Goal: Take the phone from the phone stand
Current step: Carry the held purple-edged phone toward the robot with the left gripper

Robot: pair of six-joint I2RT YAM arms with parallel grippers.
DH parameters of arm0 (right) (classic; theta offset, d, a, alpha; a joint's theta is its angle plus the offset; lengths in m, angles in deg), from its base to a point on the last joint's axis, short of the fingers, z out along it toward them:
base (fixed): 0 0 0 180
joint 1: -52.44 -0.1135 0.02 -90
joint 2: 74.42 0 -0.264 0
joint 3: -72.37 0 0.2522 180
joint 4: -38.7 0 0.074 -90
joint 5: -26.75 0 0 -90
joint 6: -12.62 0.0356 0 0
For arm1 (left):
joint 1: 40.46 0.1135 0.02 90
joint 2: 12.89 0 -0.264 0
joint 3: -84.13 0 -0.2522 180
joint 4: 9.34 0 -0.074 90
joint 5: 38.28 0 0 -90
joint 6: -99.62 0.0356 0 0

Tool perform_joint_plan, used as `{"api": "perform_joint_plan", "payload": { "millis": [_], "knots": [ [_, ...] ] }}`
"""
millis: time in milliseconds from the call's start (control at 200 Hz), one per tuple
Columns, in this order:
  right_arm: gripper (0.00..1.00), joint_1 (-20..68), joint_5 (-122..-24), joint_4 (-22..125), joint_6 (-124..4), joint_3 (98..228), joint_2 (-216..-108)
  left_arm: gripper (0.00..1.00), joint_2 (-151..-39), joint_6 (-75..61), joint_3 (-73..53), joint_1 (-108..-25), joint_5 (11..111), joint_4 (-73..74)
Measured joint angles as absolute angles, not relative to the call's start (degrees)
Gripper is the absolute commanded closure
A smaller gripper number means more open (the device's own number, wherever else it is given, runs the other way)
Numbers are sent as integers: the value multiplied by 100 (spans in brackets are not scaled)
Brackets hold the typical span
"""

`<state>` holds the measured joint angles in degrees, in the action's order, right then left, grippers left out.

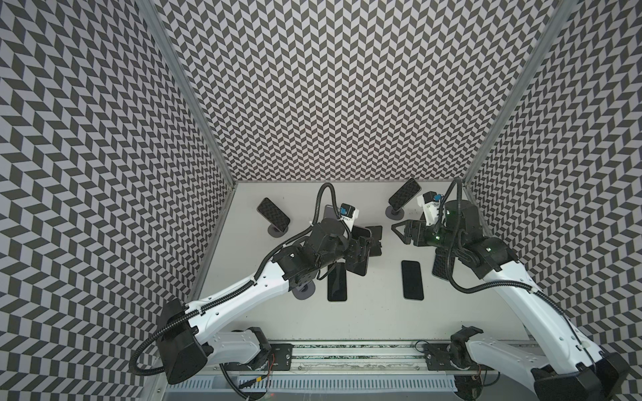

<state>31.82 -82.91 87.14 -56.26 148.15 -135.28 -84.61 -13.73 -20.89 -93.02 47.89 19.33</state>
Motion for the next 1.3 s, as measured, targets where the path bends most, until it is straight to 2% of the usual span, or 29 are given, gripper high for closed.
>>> {"api": "perform_joint_plan", "payload": {
  "millis": [756,1302],
  "knots": [
    [20,3182,-8208,8963,-5483,14585,-13209,41,-8544,-1450,-2245,-9407,4946,1855],
    [20,3182,-8079,8976,-5470,14408,-13154,41,-9252,-1317,-2186,-9411,5355,1763]
  ]
}}
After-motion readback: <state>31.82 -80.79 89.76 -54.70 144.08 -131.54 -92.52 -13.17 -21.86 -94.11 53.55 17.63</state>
